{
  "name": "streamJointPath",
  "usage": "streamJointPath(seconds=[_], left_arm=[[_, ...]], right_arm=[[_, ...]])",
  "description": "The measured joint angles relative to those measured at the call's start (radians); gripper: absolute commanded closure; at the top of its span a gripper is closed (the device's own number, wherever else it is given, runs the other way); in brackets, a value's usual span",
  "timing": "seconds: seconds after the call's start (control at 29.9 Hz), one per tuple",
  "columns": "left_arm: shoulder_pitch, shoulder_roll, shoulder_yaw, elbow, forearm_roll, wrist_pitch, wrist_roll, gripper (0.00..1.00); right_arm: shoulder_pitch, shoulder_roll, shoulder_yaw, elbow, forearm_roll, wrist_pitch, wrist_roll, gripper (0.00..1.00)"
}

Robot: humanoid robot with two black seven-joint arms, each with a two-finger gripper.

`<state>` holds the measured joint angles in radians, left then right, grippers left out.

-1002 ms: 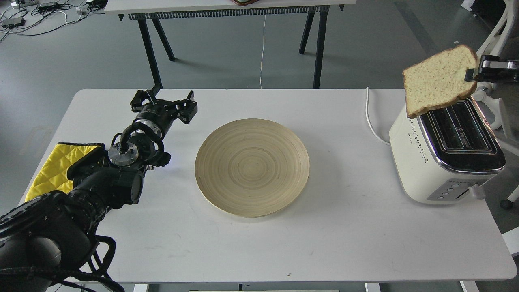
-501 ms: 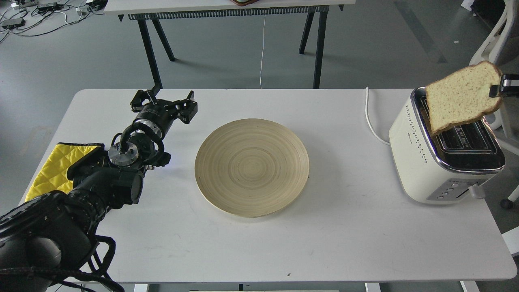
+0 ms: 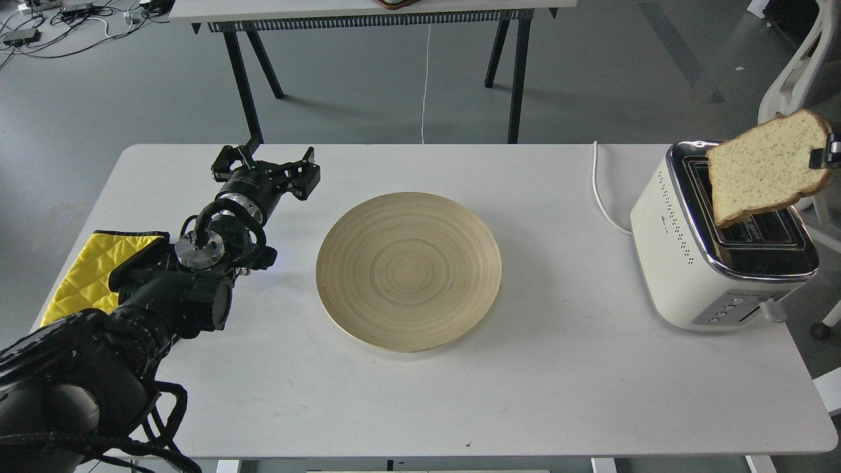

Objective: Put bread in toaster with right arm
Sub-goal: 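Move the bread over the toaster slot and lower it in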

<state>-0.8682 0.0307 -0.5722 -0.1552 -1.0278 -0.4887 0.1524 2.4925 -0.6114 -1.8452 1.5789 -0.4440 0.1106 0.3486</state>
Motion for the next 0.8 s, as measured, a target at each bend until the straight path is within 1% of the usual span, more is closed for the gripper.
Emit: streamJointPath(seconds=[0.53, 0.8], left_arm=[[0.0, 0.0, 0.0, 0.0, 0.0, 0.0, 0.0, 0.0], [0.0, 0.0, 0.0, 0.0, 0.0, 0.0, 0.0, 0.0]], right_arm=[[0.038, -0.002, -0.024, -0.003, 0.002, -0.005, 0.001, 0.99], [-0.002, -0.001, -0.022, -0.004, 0.002, -0.03, -0.001, 0.99]])
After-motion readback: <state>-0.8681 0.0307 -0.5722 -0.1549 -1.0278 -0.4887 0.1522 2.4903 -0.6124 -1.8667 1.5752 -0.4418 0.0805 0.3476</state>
